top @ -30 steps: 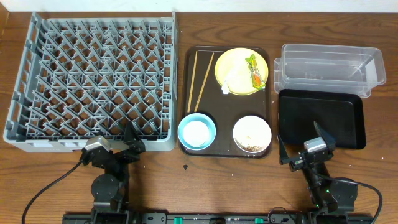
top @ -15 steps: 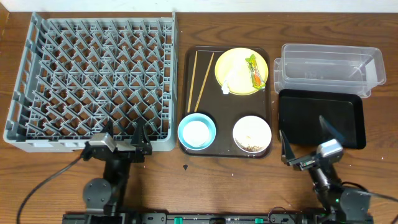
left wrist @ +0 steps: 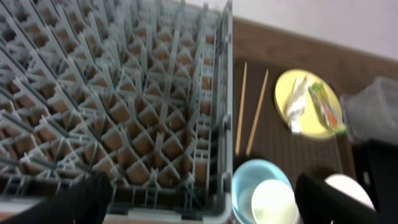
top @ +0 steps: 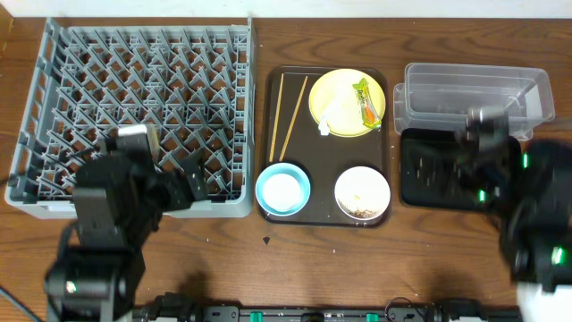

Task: Sort waste into correct bins and load items into the dishwasher
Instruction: 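Grasp the white tissue and green wrapper on the yellow plate with right gripper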

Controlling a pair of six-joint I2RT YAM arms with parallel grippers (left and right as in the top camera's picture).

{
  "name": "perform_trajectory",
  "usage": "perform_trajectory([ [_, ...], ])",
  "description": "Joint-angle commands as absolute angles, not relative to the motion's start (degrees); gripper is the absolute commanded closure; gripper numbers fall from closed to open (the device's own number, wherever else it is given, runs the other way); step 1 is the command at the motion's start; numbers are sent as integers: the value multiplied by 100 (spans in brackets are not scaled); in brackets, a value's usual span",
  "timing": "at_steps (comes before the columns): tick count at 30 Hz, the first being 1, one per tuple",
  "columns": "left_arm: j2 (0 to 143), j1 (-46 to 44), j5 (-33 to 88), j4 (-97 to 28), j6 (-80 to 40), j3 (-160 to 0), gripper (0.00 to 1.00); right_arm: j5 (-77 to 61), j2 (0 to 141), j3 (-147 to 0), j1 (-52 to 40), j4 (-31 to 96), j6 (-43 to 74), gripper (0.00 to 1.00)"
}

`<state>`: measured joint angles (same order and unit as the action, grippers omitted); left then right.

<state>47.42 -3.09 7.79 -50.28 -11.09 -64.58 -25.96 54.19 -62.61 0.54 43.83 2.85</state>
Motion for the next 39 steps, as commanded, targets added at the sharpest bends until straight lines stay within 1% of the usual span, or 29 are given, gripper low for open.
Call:
perform_trajectory([
  [1, 5129, -281, 989, -5371, -1011, -7041, 5, -2936, 6471, -7404, 143, 4880, 316, 1],
  [3, 5192, -281, 998, -5374, -1013, -7070, 5, -3173, 6976, -7843, 143, 5002, 342, 1],
  [4, 5196, -281, 996, -5374, -1013, -7070, 5, -3441, 7155, -7937, 143, 4941, 576, 1],
  [7, 5192, -281, 1009, -5417, -1015, -7070, 5, -4574, 7690, -7985, 110, 4283, 1234, 1],
  [8, 5190, -281, 1009, -5450, -1015, -7070, 5, -4646, 7828, -8012, 47, 4191, 1326, 1],
  [10, 5190, -281, 1009, -5518, -1015, -7070, 5, -4226, 8108, -8128, -211, 4274, 1330, 1],
  [11, 5192, -281, 1011, -5527, -1015, -7070, 5, -3782, 8274, -8215, -429, 4366, 1328, 1],
  [13, 5190, -281, 1103, -5529, -1017, -7070, 5, -2652, 8643, -8449, -952, 4569, 1345, 1],
  [16, 5192, -281, 1625, -5498, -1013, -7070, 5, -1090, 9244, -8892, -1616, 4786, 1538, 1],
  [17, 5192, -281, 1734, -5500, -1013, -7070, 5, -561, 9494, -9039, -1800, 4764, 1673, 3],
  [19, 5192, -281, 1756, -5509, -1015, -7070, 5, 126, 9915, -9205, -2010, 4600, 2069, 11],
  [21, 5192, -281, 1756, -5527, -1028, -7070, 5, 392, 10326, -9220, -2115, 4215, 2316, 10],
  [23, 5192, -281, 1754, -5529, -1035, -7070, 5, 467, 10683, -9220, -2141, 3905, 2582, 16],
  [26, 5192, -281, 1752, -5529, -1033, -7070, 5, 443, 11330, -9220, -2139, 3524, 3175, 19],
  [27, 5194, -281, 1752, -5529, -1033, -7067, 5, 443, 11480, -9220, -2134, 3433, 3291, 23],
  [29, 5199, -281, 1752, -5529, -1033, -7067, 5, 412, 11791, -9220, -2134, 3234, 3389, 25],
  [31, 5199, -281, 1752, -5529, -1033, -7067, 5, 281, 12138, -9220, -2152, 2936, 3518, 33],
  [35, 5199, -281, 1752, -5529, -1033, -7067, 5, 423, 12543, -9220, -2185, 2724, 4064, 37],
  [39, 5199, -281, 1752, -5529, -1033, -7067, 5, 403, 12835, -9220, -2182, 2633, 4327, 55],
])
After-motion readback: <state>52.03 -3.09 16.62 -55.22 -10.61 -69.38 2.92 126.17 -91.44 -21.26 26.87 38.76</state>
